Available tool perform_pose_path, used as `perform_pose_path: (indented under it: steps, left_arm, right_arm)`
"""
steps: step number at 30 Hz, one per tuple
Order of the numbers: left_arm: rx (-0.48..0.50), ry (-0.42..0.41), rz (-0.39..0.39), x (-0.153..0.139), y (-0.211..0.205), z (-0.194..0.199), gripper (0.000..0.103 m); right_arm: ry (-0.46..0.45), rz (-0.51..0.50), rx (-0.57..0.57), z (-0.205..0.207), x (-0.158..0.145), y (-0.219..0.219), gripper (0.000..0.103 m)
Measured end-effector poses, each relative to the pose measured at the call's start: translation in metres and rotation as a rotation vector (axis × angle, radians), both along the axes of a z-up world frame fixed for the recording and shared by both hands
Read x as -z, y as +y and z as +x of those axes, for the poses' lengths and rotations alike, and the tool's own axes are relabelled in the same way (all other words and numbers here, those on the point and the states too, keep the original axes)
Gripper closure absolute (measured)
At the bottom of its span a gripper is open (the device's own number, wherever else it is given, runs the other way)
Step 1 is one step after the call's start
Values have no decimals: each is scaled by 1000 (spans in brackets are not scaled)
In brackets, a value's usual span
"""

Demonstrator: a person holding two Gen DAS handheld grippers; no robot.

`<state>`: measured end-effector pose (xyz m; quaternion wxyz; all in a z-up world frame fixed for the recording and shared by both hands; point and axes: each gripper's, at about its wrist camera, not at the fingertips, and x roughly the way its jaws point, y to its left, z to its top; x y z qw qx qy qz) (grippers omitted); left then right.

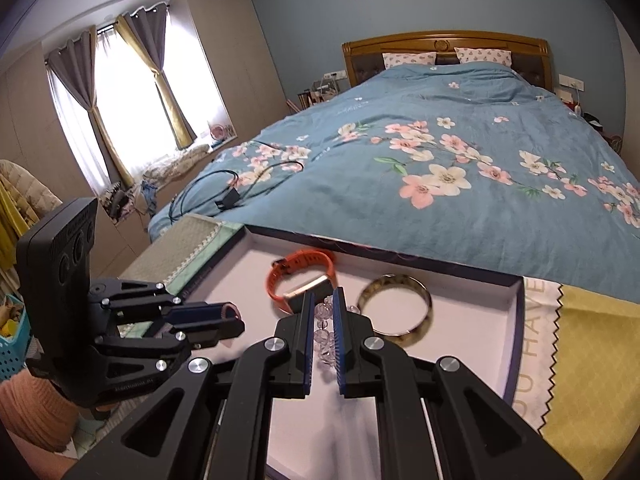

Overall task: Organize jewelry
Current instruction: 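Lower the crystal bracelet and pink pendant into the tray and open both tools, then grasp the dark red beaded bracelet with the right tool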

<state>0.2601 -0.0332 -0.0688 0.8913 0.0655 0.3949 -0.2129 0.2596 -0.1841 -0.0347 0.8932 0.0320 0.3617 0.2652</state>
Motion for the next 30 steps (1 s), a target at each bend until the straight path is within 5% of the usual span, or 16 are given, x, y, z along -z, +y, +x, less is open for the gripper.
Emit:
perform_pose_path:
  steps: [19,30]
  left_arm:
    - [-25,55,55,23,-6,32,87]
    - [-81,-27,6,-2,11,9,59]
  right_arm:
    - [88,-100,38,2,30,-16,89]
    - [31,-54,77,-28,11,-32,74]
